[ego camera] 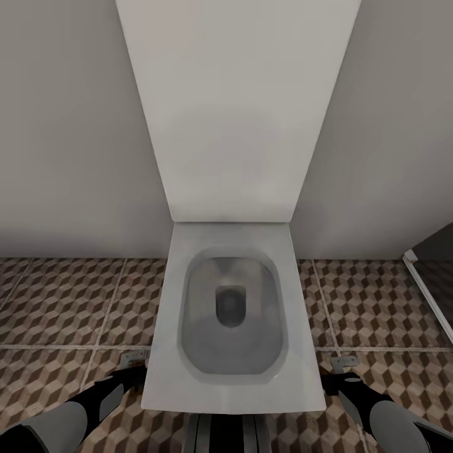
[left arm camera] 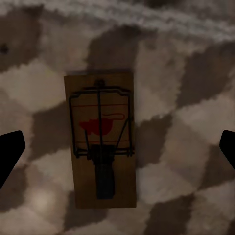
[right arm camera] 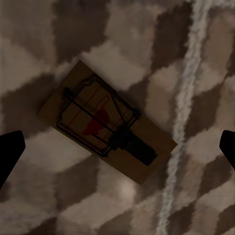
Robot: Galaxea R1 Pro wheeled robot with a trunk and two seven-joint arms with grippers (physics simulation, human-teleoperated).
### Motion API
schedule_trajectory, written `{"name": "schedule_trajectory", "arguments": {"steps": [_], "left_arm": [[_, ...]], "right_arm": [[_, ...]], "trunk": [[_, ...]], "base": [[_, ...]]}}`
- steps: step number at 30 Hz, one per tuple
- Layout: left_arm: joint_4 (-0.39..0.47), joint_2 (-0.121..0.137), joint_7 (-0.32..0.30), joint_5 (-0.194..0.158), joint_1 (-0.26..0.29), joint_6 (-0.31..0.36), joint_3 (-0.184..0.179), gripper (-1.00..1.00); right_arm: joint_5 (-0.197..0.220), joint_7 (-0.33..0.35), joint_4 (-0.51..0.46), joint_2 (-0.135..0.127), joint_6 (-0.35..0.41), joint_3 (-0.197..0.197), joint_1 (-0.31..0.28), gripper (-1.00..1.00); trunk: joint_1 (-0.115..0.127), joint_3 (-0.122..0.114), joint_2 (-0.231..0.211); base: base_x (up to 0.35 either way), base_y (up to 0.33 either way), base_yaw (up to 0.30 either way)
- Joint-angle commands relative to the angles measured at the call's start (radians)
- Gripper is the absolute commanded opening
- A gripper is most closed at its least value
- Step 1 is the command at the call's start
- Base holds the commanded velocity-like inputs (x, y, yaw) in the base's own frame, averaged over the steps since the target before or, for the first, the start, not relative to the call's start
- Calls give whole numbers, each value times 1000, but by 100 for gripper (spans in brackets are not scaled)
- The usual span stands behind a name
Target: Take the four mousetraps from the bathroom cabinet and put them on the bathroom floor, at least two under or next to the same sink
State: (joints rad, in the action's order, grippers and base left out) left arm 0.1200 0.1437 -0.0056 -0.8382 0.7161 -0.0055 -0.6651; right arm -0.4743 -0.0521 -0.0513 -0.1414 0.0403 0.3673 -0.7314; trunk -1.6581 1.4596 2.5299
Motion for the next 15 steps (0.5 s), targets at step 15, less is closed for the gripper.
{"name": "schedule_trajectory", "arguments": {"steps": [15], "left_arm": [[0, 1, 0, -12, 0, -1, -7, 100]], "right_arm": [[-10, -2, -1, 0, 4, 7, 0, 100]], "trunk": [[0, 1, 0]], "base": [[0, 0, 0]]}}
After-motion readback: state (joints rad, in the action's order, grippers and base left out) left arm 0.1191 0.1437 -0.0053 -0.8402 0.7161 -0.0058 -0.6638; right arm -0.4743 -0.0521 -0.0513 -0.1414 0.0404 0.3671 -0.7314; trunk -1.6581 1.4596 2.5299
